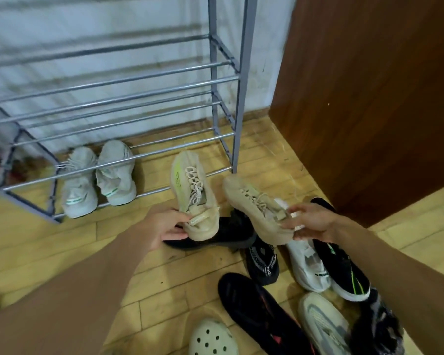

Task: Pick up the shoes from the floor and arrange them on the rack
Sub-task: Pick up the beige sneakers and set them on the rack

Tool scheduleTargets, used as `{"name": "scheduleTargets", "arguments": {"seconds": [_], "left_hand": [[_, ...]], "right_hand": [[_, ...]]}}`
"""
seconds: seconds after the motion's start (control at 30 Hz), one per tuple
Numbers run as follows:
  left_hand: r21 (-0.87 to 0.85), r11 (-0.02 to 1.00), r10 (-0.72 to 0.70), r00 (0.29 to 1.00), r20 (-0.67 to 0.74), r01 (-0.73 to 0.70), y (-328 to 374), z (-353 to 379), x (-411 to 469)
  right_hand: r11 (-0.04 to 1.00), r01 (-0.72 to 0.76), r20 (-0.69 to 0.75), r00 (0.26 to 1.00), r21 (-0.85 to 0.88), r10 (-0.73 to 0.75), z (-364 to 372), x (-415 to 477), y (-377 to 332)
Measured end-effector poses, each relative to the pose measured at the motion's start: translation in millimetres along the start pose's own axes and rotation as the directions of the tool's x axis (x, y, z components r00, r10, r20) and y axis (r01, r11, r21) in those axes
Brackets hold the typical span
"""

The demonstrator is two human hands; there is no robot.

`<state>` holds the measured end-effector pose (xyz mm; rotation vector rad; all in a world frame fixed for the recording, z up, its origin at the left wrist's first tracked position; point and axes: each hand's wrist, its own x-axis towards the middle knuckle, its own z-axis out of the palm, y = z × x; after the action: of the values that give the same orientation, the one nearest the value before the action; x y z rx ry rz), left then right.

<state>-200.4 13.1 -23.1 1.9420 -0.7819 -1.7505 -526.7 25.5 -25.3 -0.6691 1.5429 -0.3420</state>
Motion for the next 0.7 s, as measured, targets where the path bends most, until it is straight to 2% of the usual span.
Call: {"name": "scheduleTargets", "arguments": {"seconds": [0.1,0.3,0.5,0.7], "left_hand": [[-0.017,1.000,0.020,0.999,-0.049,-0.021,7,-4,9],[-0.080,0.996,0.029,0.998,-0.047,-0.032,30,-8,51],[-0.093,0.990,0.101,0.990,-0.094,-0.110,54,-29,103],[-0.105,0.990,0.083,0.990,-0.115,-0.095,78,-34,152]], "right_hand": [[0.997,0.075,-0.016,0.997,-0.010,-0.075,26,15,-18],[0.971,0.238,-0.050,0.970,-0.032,-0.240,77,68,-46],[0.949,0.310,-0.157,0.941,0.057,-0.299,110,134,-87],[0.939,0.344,-0.243,0.909,-0.020,-0.338,119,185,-121]]}}
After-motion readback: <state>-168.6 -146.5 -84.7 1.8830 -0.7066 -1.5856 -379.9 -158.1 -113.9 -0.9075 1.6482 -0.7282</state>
